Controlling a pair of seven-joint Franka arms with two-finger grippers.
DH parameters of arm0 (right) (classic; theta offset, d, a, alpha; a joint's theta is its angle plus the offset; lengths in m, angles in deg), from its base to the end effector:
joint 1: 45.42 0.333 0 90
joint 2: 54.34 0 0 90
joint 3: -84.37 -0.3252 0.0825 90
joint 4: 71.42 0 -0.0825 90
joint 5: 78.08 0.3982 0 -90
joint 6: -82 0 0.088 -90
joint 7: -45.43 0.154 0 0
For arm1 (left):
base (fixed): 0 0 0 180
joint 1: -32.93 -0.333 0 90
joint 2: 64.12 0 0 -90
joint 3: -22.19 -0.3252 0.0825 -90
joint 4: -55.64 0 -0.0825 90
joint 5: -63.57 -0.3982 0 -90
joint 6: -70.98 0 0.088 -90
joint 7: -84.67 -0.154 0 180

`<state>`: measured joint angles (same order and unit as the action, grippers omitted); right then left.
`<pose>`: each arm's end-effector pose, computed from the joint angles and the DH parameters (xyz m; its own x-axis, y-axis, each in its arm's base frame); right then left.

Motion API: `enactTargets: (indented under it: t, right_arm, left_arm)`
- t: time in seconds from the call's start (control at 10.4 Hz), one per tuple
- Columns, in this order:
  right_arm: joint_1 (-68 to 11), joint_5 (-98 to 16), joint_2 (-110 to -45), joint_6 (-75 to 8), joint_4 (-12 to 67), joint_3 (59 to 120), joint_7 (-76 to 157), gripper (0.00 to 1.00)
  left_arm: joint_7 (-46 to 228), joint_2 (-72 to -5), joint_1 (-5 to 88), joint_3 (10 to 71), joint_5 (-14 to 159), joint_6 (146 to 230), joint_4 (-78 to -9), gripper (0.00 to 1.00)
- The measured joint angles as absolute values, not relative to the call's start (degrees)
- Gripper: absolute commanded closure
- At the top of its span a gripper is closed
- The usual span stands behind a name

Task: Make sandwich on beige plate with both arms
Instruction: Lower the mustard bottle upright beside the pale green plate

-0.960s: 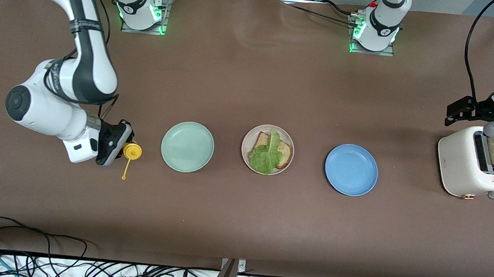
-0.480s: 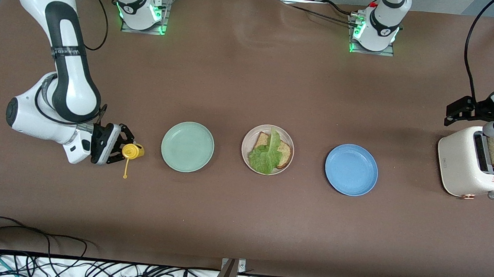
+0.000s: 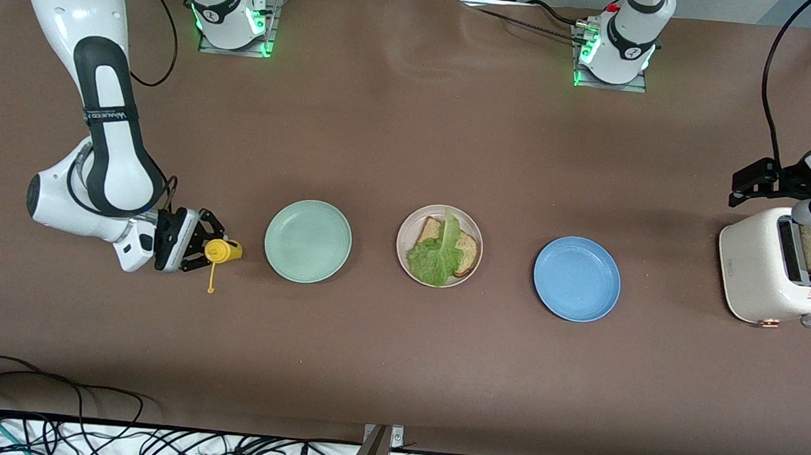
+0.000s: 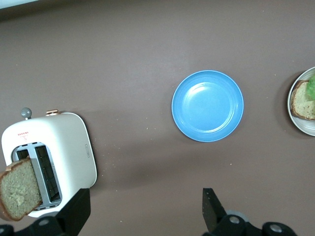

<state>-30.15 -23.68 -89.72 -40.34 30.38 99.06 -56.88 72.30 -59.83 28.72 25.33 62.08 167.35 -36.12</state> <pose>0.6568 0.0807 0.1686 0.3593 0.7686 0.5293 0.9330 -0.2850 -0.2195 0.5999 0.0159 0.5378 0.9801 -0.1986 0.0009 -0.1985 -0.9798 -0.0225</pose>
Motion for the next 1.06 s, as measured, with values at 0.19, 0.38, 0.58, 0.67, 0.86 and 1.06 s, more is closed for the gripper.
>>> enactTargets:
  t: [0.19,0.38,0.58,0.67,0.86,1.06]
  right_arm:
    - [-30.2,-21.6,-90.4,-40.3,30.4,98.3,-57.2,0.66]
    - [-30.2,-20.2,-91.3,-40.3,30.4,97.9,-58.3,0.37]
    - [-30.3,-20.0,-91.4,-40.3,30.4,97.9,-58.5,0.17]
    - [-30.4,-19.9,-91.4,-40.3,30.4,97.9,-58.5,0.08]
    - [-30.6,-19.8,-91.4,-40.3,30.1,97.9,-58.2,0.00]
    - [-30.9,-19.8,-90.8,-39.5,29.9,98.1,-57.1,0.00]
  left_arm:
    - [72.3,-59.8,28.9,25.4,62.1,167.3,-36.1,0.00]
    - [72.3,-59.7,28.7,25.4,62.1,167.3,-36.1,0.00]
    - [72.3,-59.7,28.7,25.4,62.1,167.3,-36.1,0.00]
    - [72.3,-59.7,28.7,25.4,62.1,167.3,-36.1,0.00]
    - [72.3,-59.7,28.7,25.4,62.1,167.3,-36.1,0.00]
    - [72.3,-59.7,28.8,25.4,62.1,167.3,-36.1,0.00]
